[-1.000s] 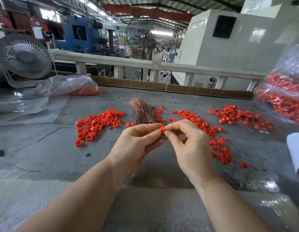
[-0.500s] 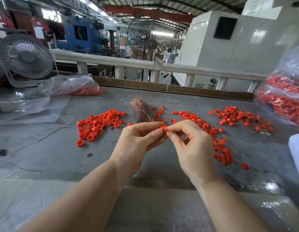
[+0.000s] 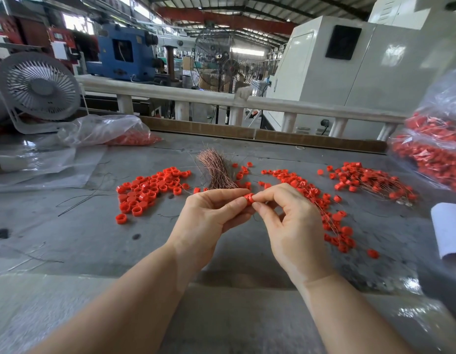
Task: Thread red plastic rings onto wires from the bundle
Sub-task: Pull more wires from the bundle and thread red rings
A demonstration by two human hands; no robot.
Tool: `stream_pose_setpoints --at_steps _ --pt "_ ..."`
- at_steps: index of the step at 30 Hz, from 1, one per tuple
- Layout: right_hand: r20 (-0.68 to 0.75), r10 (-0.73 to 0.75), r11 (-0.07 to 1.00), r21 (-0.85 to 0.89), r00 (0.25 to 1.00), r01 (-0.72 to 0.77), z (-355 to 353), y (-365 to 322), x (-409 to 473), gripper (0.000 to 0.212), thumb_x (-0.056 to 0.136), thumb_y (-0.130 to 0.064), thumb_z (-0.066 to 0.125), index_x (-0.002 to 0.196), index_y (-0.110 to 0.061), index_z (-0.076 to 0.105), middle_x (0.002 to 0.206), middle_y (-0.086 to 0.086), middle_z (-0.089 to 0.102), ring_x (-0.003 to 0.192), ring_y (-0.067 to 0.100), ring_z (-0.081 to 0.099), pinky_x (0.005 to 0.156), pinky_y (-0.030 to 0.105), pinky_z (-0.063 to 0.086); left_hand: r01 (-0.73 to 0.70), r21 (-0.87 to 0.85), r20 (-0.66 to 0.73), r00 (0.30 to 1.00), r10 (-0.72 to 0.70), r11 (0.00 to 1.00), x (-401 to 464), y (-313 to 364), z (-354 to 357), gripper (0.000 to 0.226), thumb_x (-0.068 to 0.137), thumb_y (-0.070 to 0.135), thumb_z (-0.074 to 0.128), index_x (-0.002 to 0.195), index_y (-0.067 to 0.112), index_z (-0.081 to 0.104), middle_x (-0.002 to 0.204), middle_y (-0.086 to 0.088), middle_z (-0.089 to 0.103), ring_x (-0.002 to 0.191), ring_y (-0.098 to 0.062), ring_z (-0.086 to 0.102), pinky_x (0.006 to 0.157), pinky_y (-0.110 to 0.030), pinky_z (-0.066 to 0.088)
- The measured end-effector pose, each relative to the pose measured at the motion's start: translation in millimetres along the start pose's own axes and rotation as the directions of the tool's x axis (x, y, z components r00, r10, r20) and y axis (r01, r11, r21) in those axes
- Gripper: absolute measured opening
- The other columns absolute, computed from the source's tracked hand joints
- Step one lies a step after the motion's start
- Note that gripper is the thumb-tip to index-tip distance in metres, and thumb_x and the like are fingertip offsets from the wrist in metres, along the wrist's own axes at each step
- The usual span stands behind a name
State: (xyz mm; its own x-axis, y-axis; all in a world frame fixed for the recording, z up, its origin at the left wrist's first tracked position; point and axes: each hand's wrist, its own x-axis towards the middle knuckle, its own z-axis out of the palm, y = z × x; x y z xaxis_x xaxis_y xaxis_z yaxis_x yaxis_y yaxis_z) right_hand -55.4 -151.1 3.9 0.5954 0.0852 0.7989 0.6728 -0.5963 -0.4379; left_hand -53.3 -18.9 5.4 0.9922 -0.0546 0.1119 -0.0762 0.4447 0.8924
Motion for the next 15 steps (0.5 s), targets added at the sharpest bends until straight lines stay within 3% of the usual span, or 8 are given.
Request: stream_pose_setpoints --at_steps 15 --pt "0.026 0.012 0.998 -0.061 1.000 -0.011 -1.9 -2.5 -2.3 0.005 0.079 0.000 0.068 0.077 -0.005 0.067 0.077 0.002 0.063 0.074 0.017 0.059 0.067 0.032 0.049 -0.067 0.102 -0.021 0.997 0.070 0.993 -2.6 -3.0 1.3 0.014 0.078 -0.005 0.061 0.081 0.006 0.069 0.071 -0.008 0.072 0.066 -0.013 0.070 0.061 -0.017 0.054"
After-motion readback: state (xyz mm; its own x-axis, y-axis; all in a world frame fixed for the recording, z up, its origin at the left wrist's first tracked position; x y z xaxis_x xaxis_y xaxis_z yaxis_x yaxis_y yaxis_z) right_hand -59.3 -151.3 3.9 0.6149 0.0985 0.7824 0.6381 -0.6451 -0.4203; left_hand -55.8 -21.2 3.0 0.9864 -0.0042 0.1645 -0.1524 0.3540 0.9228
